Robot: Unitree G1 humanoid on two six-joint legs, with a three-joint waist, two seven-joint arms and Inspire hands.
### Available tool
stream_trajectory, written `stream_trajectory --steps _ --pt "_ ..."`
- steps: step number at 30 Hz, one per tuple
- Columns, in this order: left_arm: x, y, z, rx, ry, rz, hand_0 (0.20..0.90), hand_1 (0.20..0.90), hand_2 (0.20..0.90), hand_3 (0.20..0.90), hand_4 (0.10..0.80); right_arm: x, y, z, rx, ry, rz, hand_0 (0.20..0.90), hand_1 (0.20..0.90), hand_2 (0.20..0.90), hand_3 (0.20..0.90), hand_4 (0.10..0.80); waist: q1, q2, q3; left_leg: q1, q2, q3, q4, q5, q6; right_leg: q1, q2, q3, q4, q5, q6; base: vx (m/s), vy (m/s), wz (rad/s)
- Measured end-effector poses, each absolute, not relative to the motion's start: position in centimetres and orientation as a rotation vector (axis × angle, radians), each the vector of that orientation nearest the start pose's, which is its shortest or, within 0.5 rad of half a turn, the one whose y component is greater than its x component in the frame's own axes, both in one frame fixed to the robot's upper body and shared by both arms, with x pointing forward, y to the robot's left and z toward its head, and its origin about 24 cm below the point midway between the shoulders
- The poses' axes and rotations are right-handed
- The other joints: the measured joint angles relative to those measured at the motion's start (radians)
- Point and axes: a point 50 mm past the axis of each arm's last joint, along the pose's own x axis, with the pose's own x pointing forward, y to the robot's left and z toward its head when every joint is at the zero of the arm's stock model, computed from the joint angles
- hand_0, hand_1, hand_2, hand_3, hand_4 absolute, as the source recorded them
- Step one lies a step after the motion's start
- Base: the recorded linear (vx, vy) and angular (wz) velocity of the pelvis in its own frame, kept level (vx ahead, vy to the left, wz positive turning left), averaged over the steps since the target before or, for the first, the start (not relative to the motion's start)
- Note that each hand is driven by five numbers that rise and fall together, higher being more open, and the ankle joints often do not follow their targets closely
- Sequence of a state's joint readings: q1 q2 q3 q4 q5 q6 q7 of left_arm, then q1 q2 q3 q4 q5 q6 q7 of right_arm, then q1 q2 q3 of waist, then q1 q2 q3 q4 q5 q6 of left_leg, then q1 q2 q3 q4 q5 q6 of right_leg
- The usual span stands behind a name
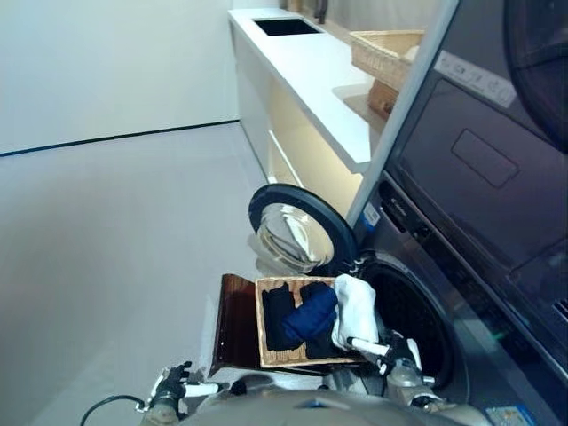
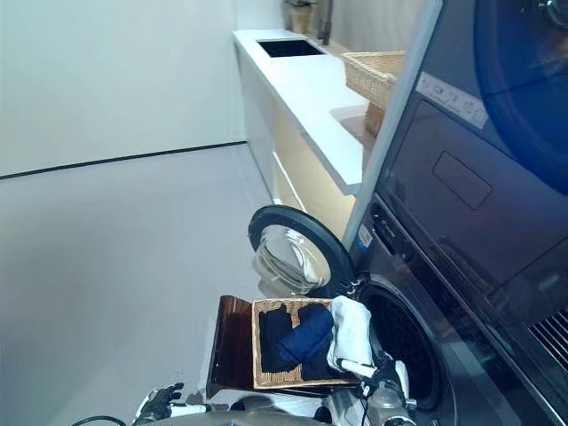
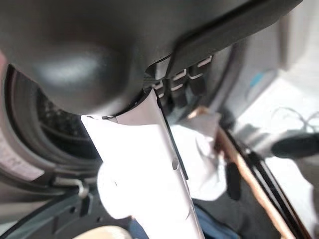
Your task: Pick up the clothes and place them into the washing machine
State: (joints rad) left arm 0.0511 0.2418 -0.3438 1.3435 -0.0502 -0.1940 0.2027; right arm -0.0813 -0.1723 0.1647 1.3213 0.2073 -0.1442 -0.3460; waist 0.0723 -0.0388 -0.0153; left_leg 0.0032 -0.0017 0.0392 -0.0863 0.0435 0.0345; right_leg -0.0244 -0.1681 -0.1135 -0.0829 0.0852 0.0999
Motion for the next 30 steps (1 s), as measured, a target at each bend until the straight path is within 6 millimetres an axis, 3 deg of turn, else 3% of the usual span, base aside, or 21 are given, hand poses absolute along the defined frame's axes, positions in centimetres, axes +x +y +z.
stream_trajectory --steps 2,7,12,15,25,30 --pt "5.5 23.1 -16.6 0.484 1.187 0.043 0.9 0.9 0.9 0.9 0.8 10.9 -22.1 -15.8 -0.281 1.093 -0.394 0.9 0.9 0.9 0.9 0.8 0.0 0.002 -0.013 0.01 -0.011 0.011 0.0 -0.008 0.013 0.0 -0.007 0.015 0.0 0.006 0.008 0.057 0.04 -0.16" --pt "5.2 22.6 -16.7 0.481 1.191 0.024 0.9 0.9 0.9 0.9 0.8 11.4 -22.1 -15.6 -0.272 1.075 -0.398 0.9 0.9 0.9 0.9 0.8 0.011 0.023 -0.015 0.024 -0.013 0.04 0.006 -0.017 0.014 0.001 -0.006 0.022 0.001 0.036 0.03 0.032 0.008 -0.11" --pt "5.6 22.3 -16.7 0.476 1.168 0.017 0.9 0.9 0.9 0.9 0.8 12.5 -22.0 -15.2 -0.28 1.024 -0.411 0.9 0.9 0.9 0.9 0.8 0.016 0.029 -0.01 0.023 -0.009 0.04 0.005 -0.021 0.009 0.001 -0.002 0.021 0.0 0.032 0.03 0.056 -0.024 0.0" --pt "5.7 22.3 -16.7 0.479 1.166 0.013 0.9 0.9 0.9 0.9 0.8 12.7 -22.2 -15.0 -0.292 1.015 -0.412 0.9 0.9 0.9 0.9 0.8 0.021 0.03 -0.006 0.02 -0.009 0.037 0.001 -0.026 0.002 -0.001 -0.003 0.017 -0.003 0.025 0.02 0.024 -0.017 0.01" --pt "5.3 22.0 -16.7 0.476 1.155 0.022 0.9 0.9 0.9 0.9 0.8 12.9 -23.3 -14.6 -0.354 1.001 -0.451 0.9 0.9 0.9 0.9 0.8 0.008 0.049 0.007 -0.012 -0.012 0.019 0.006 -0.018 0.007 -0.024 -0.009 -0.012 -0.004 0.027 0.022 0.002 -0.001 0.05" --pt "5.5 21.7 -16.7 0.478 1.145 0.037 0.9 0.9 0.9 0.9 0.8 14.8 -23.4 -13.3 -0.329 0.879 -0.49 0.9 0.9 0.9 0.9 0.8 -0.017 0.068 0.027 -0.006 -0.01 0.022 0.006 -0.019 0.008 -0.019 -0.006 -0.011 -0.003 0.032 0.031 0.037 -0.006 -0.02"
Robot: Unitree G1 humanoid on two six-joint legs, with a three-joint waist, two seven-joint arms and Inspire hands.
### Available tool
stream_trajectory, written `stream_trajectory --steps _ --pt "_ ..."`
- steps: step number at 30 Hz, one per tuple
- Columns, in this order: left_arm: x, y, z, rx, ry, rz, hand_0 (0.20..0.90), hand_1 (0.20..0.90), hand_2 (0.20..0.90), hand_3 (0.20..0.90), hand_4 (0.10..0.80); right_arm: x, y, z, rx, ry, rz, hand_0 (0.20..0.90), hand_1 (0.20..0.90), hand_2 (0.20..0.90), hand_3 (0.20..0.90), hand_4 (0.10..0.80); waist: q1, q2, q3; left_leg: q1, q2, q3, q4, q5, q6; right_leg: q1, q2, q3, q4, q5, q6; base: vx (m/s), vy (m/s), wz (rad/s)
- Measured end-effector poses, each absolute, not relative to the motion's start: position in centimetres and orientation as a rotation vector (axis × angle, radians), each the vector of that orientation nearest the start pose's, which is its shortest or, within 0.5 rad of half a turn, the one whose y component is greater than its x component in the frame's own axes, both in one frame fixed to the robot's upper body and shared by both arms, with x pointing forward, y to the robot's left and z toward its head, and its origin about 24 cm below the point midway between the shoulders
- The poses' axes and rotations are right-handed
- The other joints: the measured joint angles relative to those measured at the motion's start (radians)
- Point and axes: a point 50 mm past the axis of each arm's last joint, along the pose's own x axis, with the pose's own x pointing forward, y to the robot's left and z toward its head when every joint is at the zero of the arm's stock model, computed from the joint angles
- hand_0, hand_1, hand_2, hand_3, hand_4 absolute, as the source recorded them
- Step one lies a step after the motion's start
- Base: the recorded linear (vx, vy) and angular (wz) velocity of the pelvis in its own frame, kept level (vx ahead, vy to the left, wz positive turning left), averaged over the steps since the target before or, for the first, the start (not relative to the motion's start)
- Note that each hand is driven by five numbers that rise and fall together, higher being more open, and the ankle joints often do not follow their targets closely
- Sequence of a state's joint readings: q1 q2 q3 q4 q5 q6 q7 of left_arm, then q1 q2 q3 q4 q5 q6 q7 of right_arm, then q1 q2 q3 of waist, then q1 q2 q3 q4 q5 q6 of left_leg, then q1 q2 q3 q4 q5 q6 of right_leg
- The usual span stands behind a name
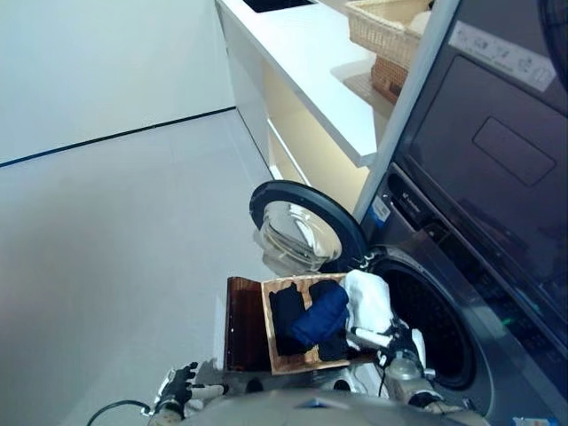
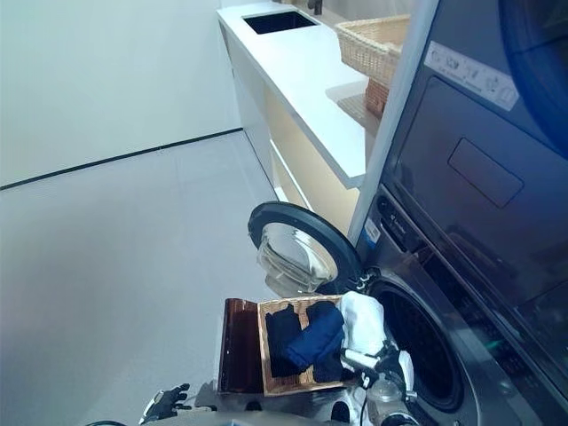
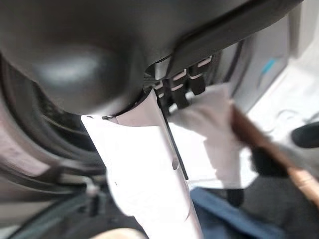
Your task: Pick up the clothes and place them into the washing machine
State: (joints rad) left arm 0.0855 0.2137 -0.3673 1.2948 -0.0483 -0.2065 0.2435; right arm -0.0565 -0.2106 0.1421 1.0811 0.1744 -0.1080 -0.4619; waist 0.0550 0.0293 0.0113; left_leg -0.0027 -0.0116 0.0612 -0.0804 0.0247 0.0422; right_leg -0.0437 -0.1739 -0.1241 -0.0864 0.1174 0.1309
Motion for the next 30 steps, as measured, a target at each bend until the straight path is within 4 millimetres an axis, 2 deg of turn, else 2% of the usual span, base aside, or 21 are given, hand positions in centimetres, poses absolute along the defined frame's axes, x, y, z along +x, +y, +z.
stream_trajectory --steps 4,8,13,16,20,23,25,30 --pt "5.5 21.7 -16.7 0.481 1.143 0.04 0.9 0.9 0.9 0.9 0.8 15.3 -23.2 -13.0 -0.321 0.845 -0.485 0.9 0.9 0.9 0.9 0.8 -0.008 -0.004 0.002 0.02 0.003 0.016 0.0 -0.004 -0.003 0.016 0.002 0.003 0.0 0.0 0.0 0.026 -0.011 -0.07" --pt "5.5 21.8 -16.7 0.483 1.143 0.044 0.9 0.9 0.9 0.9 0.8 14.5 -23.5 -13.4 -0.332 0.879 -0.49 0.9 0.9 0.9 0.9 0.8 -0.01 -0.013 0.005 0.033 0.003 0.026 -0.005 -0.012 -0.008 0.019 0.002 0.021 -0.001 -0.004 -0.003 -0.014 -0.01 -0.12" --pt "5.4 22.0 -16.6 0.488 1.146 0.044 0.9 0.9 0.9 0.9 0.8 12.4 -24.1 -14.4 -0.362 0.982 -0.504 0.9 0.9 0.9 0.9 0.8 -0.008 -0.017 0.0 0.03 0.002 0.027 -0.005 -0.012 -0.007 0.014 -0.001 0.025 -0.001 -0.006 0.0 -0.032 -0.002 -0.02" --pt "5.1 22.1 -16.7 0.492 1.153 0.042 0.9 0.9 0.9 0.9 0.8 12.4 -24.5 -14.2 -0.375 0.978 -0.51 0.9 0.9 0.9 0.9 0.8 -0.01 -0.014 -0.006 0.008 0.001 0.027 -0.005 -0.01 -0.004 -0.004 -0.005 0.025 -0.001 -0.002 -0.001 -0.094 0.023 -0.01" --pt "5.7 21.7 -16.6 0.485 1.124 0.038 0.9 0.9 0.9 0.9 0.8 14.3 -26.0 -13.1 -0.406 0.917 -0.551 0.9 0.9 0.9 0.9 0.8 -0.011 0.005 0.018 -0.031 -0.007 0.026 0.0 0.005 0.006 -0.049 -0.007 0.026 0.002 0.02 0.009 -0.149 0.033 0.03" --pt "7.0 21.1 -16.4 0.493 1.063 0.024 0.9 0.9 0.9 0.9 0.8 16.9 -27.2 -11.6 -0.432 0.838 -0.596 0.9 0.9 0.9 0.9 0.8 -0.011 0.033 0.06 -0.07 -0.011 0.028 0.0 0.015 0.008 -0.087 -0.01 0.028 0.003 0.028 0.009 -0.103 0.022 -0.01" --pt "7.6 20.8 -16.3 0.494 1.042 0.023 0.9 0.9 0.9 0.9 0.8 17.9 -27.7 -11.0 -0.443 0.819 -0.607 0.9 0.9 0.9 0.9 0.8 -0.011 0.048 0.072 -0.09 -0.011 0.028 0.0 0.018 0.007 -0.109 -0.01 0.03 0.003 0.034 0.008 -0.046 0.003 0.0" --pt "8.7 20.6 -16.1 0.462 1.01 0.06 0.9 0.9 0.9 0.9 0.8 20.0 -27.5 -9.9 -0.448 0.762 -0.624 0.9 0.9 0.9 0.9 0.8 -0.006 0.06 0.111 -0.136 -0.006 0.027 0.0 0.024 0.001 -0.156 -0.005 0.03 0.003 0.038 0.002 -0.045 -0.005 0.0"
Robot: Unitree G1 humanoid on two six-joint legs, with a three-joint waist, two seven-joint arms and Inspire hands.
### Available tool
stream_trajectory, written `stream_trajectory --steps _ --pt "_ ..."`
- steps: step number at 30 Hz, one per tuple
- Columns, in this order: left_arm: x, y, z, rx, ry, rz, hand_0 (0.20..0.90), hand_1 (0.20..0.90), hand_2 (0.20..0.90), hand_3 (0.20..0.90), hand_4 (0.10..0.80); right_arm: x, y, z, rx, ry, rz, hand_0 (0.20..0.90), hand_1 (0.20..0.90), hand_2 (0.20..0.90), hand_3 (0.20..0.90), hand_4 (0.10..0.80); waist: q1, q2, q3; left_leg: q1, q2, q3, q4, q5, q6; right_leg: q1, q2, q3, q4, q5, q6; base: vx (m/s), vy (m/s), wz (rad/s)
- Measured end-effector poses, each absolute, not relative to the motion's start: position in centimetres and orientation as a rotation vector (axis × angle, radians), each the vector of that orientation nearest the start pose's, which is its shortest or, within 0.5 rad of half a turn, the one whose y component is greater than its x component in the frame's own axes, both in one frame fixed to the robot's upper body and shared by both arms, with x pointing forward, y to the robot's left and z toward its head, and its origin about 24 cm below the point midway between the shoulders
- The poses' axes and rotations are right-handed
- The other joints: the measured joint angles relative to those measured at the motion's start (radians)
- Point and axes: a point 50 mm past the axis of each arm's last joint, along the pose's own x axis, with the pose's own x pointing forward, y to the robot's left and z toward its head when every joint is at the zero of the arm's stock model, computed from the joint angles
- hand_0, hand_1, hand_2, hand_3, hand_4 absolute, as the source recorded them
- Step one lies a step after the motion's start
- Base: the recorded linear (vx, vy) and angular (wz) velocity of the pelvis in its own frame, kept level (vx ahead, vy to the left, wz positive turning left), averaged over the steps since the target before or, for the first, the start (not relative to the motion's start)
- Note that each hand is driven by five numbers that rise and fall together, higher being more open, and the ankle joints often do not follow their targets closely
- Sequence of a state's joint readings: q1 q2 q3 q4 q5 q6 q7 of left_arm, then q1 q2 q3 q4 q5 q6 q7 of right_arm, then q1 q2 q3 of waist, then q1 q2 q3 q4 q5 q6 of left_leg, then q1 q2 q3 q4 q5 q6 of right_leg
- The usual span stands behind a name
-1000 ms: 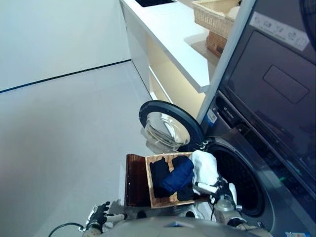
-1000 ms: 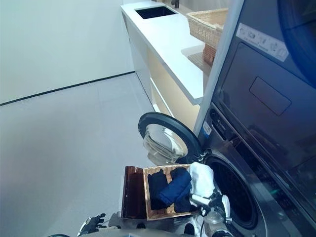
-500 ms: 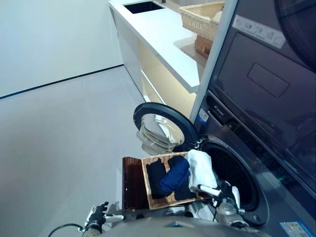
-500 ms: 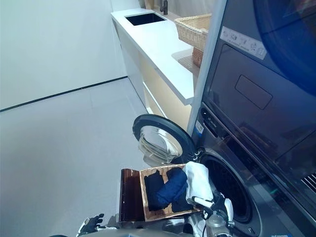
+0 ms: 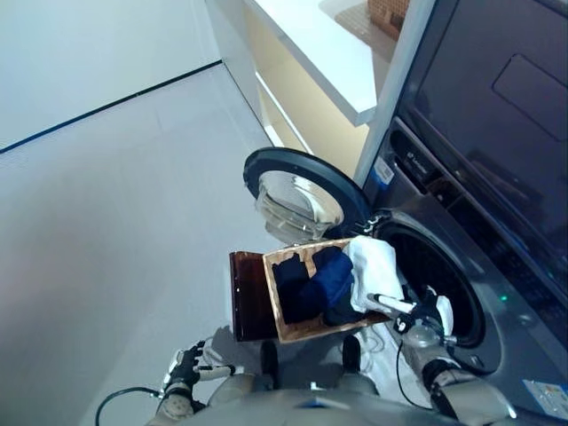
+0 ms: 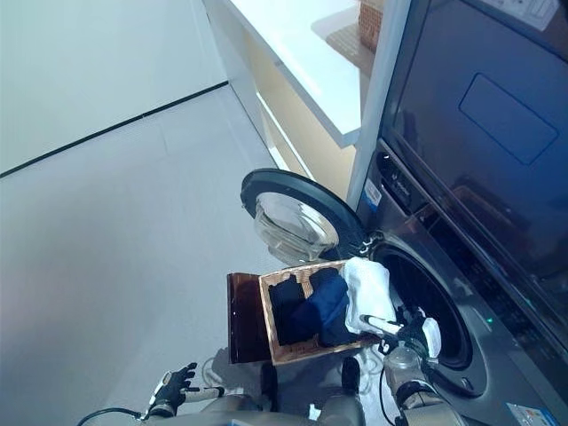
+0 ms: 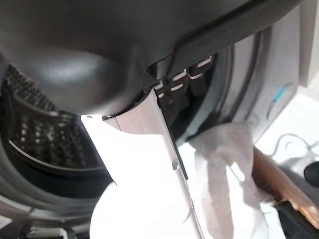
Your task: Pick up the clothes and place them into the washing machine
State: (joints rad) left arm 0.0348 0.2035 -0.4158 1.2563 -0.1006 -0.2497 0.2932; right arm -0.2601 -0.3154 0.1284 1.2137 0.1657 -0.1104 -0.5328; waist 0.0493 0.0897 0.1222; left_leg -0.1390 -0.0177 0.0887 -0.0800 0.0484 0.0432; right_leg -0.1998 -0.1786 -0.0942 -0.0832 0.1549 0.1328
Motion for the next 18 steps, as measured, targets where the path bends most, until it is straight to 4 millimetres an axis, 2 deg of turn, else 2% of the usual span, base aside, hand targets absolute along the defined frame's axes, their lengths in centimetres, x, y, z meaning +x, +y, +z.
stream_trajectory --steps 8,13,18 --pt "12.1 20.3 -15.1 0.413 0.903 0.134 0.9 0.9 0.9 0.9 0.8 23.1 -27.5 -8.1 -0.471 0.686 -0.628 0.9 0.9 0.9 0.9 0.8 0.022 0.01 0.089 -0.066 0.0 -0.006 0.0 0.02 0.002 -0.059 0.001 -0.006 0.0 0.015 -0.001 -0.014 -0.005 0.04" --pt "13.7 19.9 -14.4 0.351 0.831 0.172 0.9 0.9 0.9 0.9 0.8 24.2 -27.7 -7.2 -0.482 0.66 -0.657 0.9 0.9 0.9 0.9 0.8 0.031 0.014 0.091 -0.114 0.0 -0.022 0.001 0.027 0.001 -0.097 0.0 -0.026 0.0 0.015 -0.002 0.015 -0.002 0.11" --pt "17.4 18.9 -12.3 0.252 0.656 0.224 0.9 0.9 0.9 0.9 0.8 25.1 -27.7 -6.5 -0.491 0.629 -0.669 0.9 0.9 0.9 0.9 0.8 0.053 0.029 0.098 -0.139 -0.002 -0.056 0.0 0.037 -0.002 -0.107 -0.004 -0.053 0.0 0.014 -0.003 -0.037 -0.003 0.16"
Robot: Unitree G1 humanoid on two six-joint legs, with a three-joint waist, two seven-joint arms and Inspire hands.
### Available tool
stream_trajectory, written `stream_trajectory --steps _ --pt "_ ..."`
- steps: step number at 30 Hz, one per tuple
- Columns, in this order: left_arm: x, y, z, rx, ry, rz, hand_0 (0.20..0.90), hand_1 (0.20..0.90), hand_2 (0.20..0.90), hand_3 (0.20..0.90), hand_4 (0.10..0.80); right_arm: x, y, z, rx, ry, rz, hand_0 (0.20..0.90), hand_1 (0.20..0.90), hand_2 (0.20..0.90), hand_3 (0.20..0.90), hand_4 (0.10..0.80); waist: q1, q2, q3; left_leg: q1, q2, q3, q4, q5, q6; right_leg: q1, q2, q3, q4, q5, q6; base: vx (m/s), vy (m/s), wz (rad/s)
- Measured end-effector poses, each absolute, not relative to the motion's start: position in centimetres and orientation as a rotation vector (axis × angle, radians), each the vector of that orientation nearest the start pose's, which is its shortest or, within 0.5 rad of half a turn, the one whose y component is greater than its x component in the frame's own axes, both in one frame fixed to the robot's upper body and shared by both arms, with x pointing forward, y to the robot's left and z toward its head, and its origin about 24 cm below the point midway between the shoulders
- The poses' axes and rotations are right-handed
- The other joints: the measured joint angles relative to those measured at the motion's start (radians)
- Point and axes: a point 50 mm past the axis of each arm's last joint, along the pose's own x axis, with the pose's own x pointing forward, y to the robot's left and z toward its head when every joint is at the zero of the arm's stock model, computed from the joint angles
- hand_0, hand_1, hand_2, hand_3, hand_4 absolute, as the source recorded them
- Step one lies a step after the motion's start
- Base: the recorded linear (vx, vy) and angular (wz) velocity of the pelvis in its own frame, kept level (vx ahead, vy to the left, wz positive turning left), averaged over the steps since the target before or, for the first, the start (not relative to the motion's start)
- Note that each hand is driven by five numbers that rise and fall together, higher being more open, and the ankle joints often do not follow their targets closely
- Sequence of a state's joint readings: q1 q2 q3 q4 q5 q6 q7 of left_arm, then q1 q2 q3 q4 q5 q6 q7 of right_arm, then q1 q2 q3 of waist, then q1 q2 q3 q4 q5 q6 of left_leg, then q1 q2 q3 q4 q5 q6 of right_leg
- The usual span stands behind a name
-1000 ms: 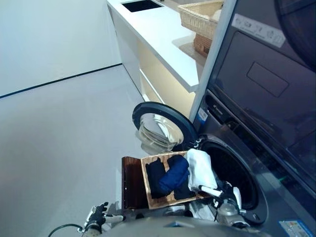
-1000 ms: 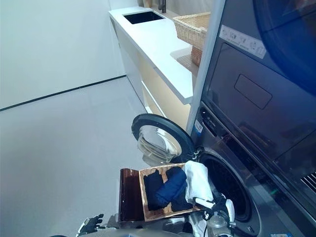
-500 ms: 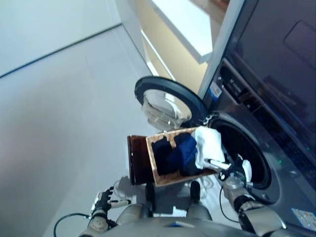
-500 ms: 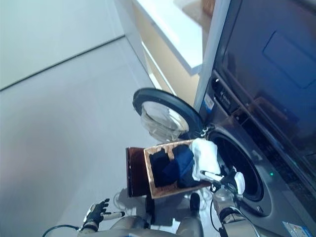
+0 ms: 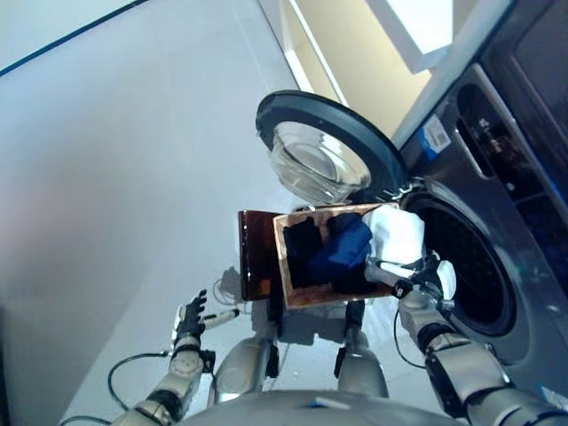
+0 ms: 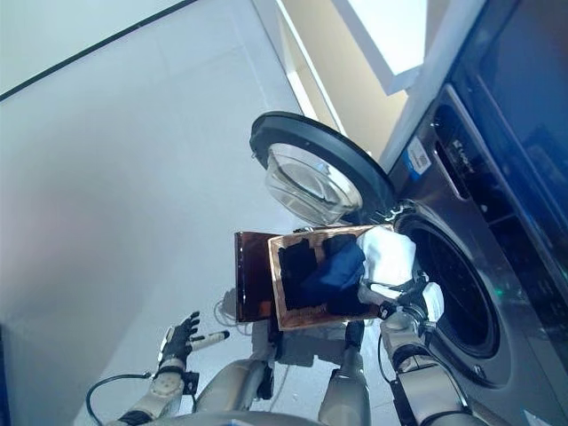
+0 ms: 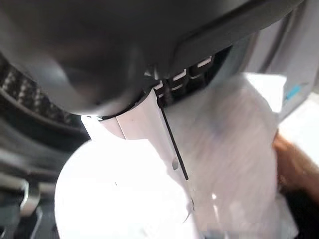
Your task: Pick up the clothes and place them into the washing machine
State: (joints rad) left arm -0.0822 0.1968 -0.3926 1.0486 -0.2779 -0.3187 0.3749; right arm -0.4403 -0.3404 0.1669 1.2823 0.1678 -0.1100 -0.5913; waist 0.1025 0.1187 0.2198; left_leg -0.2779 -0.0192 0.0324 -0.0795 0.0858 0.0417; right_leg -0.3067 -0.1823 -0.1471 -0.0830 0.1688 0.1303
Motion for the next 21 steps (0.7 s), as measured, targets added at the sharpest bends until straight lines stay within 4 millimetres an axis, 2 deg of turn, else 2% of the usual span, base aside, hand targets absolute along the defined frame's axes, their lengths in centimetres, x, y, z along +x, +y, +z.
stream_trajectory --steps 2,4,6,7,8,9,10,11,12,13,14,16,21 --pt "19.1 18.2 -11.1 0.211 0.572 0.221 0.9 0.9 0.9 0.9 0.8 25.4 -27.8 -6.2 -0.488 0.619 -0.674 0.9 0.9 0.9 0.9 0.8 0.005 0.008 0.003 -0.012 -0.001 -0.009 0.001 0.006 -0.002 -0.006 0.0 -0.005 0.001 0.0 0.0 -0.169 -0.006 0.18" --pt "21.7 17.5 -8.6 0.147 0.422 0.234 0.9 0.9 0.9 0.9 0.8 26.6 -27.8 -5.1 -0.481 0.577 -0.703 0.9 0.9 0.9 0.9 0.8 0.019 0.01 0.017 -0.086 0.0 -0.006 0.056 0.004 -0.005 -0.079 -0.005 -0.004 0.052 -0.008 -0.004 -0.182 -0.026 0.04" --pt "24.1 17.1 -6.3 0.121 0.309 0.23 0.9 0.9 0.9 0.9 0.8 27.8 -27.9 -3.9 -0.486 0.532 -0.722 0.9 0.9 0.9 0.9 0.8 0.021 0.011 0.061 -0.155 -0.009 -0.008 0.155 -0.016 -0.023 -0.145 -0.013 0.0 0.153 -0.046 -0.011 -0.051 -0.012 0.11" --pt "25.0 16.9 -5.4 0.111 0.266 0.222 0.9 0.9 0.9 0.9 0.8 28.2 -28.0 -3.5 -0.481 0.52 -0.728 0.9 0.9 0.9 0.9 0.8 0.021 0.014 0.077 -0.17 -0.005 -0.011 0.182 -0.029 -0.022 -0.169 -0.013 0.002 0.2 -0.065 -0.015 0.0 0.0 0.0" --pt "25.7 16.7 -4.3 0.09 0.217 0.219 0.9 0.9 0.9 0.9 0.8 28.7 -27.8 -3.1 -0.471 0.509 -0.727 0.9 0.9 0.9 0.9 0.8 0.022 0.009 0.095 -0.174 -0.001 -0.011 0.213 -0.056 -0.008 -0.2 -0.013 0.015 0.28 -0.101 -0.021 0.024 0.031 -0.06" --pt "25.9 16.7 -3.9 0.088 0.201 0.215 0.9 0.9 0.9 0.9 0.8 28.8 -27.7 -3.1 -0.468 0.507 -0.723 0.9 0.9 0.9 0.9 0.8 0.022 0.002 0.1 -0.18 0.0 -0.01 0.241 -0.07 -0.009 -0.215 -0.018 0.024 0.319 -0.121 -0.022 0.033 0.008 -0.13" --pt "26.0 16.7 -3.5 0.086 0.178 0.207 0.9 0.9 0.9 0.9 0.8 28.9 -27.5 -3.0 -0.467 0.502 -0.716 0.856 0.856 0.856 0.856 0.769 0.021 -0.008 0.105 -0.197 0.003 -0.005 0.301 -0.102 -0.007 -0.238 -0.025 0.038 0.382 -0.16 -0.032 0.023 -0.006 -0.09" --pt "26.0 16.7 -3.3 0.084 0.169 0.204 0.9 0.9 0.9 0.9 0.8 29.0 -27.5 -2.9 -0.471 0.498 -0.714 0.851 0.851 0.851 0.851 0.765 0.019 -0.012 0.107 -0.208 0.003 -0.003 0.336 -0.121 -0.007 -0.25 -0.027 0.044 0.41 -0.174 -0.032 0.019 -0.012 -0.11" --pt "26.0 16.7 -3.1 0.081 0.161 0.198 0.9 0.9 0.9 0.9 0.8 29.0 -27.6 -2.9 -0.476 0.497 -0.713 0.571 0.571 0.571 0.571 0.565 0.017 -0.015 0.107 -0.224 0.003 -0.002 0.375 -0.14 -0.007 -0.264 -0.03 0.05 0.444 -0.189 -0.035 0.018 0.008 -0.05" --pt "25.9 16.7 -3.0 0.072 0.153 0.19 0.9 0.9 0.9 0.9 0.8 29.0 -27.6 -2.9 -0.481 0.499 -0.709 0.469 0.469 0.469 0.469 0.492 0.011 -0.015 0.106 -0.243 0.003 -0.005 0.416 -0.157 -0.007 -0.277 -0.03 0.052 0.477 -0.202 -0.033 0.0 0.0 0.0" --pt "25.7 16.8 -2.9 0.062 0.148 0.19 0.9 0.9 0.9 0.9 0.8 29.0 -27.6 -2.9 -0.485 0.502 -0.706 0.453 0.453 0.453 0.453 0.48 0.004 -0.017 0.106 -0.26 0.004 -0.008 0.446 -0.169 -0.007 -0.288 -0.031 0.052 0.502 -0.21 -0.033 0.014 0.02 0.06" --pt "25.2 17.1 -3.1 0.064 0.155 0.183 0.9 0.9 0.9 0.9 0.8 29.0 -27.6 -3.0 -0.494 0.51 -0.706 0.2 0.2 0.2 0.2 0.3 -0.002 -0.023 0.104 -0.284 0.006 -0.007 0.485 -0.184 -0.007 -0.314 -0.034 0.057 0.535 -0.222 -0.031 0.001 0.007 0.02" --pt "23.5 17.7 -4.8 0.081 0.234 0.181 0.9 0.9 0.9 0.9 0.8 29.0 -27.6 -3.0 -0.505 0.514 -0.702 0.2 0.2 0.2 0.2 0.3 -0.004 -0.027 0.098 -0.294 0.007 -0.005 0.514 -0.199 -0.004 -0.316 -0.033 0.062 0.543 -0.223 -0.03 0.017 0.004 -0.02"
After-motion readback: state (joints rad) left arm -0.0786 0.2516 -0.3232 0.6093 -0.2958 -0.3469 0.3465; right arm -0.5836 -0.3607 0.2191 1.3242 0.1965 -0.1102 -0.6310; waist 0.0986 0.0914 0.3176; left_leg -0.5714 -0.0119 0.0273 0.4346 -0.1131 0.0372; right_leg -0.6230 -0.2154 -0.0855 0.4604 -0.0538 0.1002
